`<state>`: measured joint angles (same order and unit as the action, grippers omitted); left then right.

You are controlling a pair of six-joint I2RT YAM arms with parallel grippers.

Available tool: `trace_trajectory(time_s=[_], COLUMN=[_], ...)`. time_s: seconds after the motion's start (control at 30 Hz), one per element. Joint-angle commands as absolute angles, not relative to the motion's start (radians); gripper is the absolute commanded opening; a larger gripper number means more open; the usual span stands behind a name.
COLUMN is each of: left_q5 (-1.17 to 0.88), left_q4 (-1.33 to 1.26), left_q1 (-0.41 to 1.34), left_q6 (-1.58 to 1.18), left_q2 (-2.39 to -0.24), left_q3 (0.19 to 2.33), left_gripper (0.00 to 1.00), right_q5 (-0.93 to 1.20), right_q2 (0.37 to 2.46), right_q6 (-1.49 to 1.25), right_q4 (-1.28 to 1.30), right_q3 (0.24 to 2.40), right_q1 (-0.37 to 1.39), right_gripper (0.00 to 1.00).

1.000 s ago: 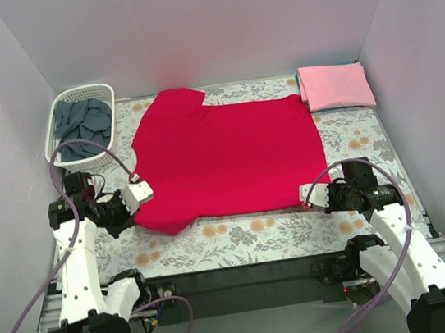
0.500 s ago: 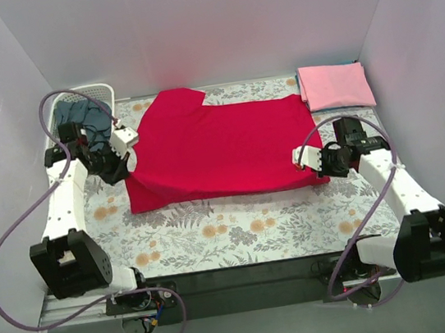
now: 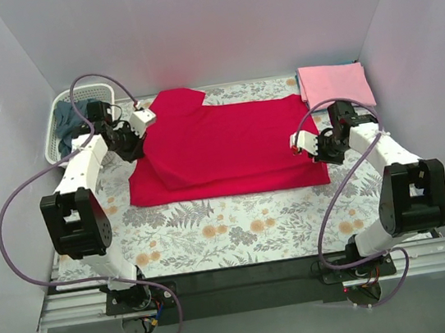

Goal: Fold and stack the t-shirts
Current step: Fold the tshirt

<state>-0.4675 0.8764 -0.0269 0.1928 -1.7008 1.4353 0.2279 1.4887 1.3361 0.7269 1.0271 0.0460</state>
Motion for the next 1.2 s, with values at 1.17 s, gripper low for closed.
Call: trace_trajectory(time_s=[1.17], left_q5=[-0.397], left_q4=[0.727], left_q1=[0.025], left_q6=[0.146], left_q2=[-1.891], left_q3=[1.661], left_gripper=[0.0], right_q5=[0.25], right_q2=[1.66], right_q6=[1.338], right_q4=[0.726], right_q3=[1.187], right_q1=[0.009], right_gripper=[0.01])
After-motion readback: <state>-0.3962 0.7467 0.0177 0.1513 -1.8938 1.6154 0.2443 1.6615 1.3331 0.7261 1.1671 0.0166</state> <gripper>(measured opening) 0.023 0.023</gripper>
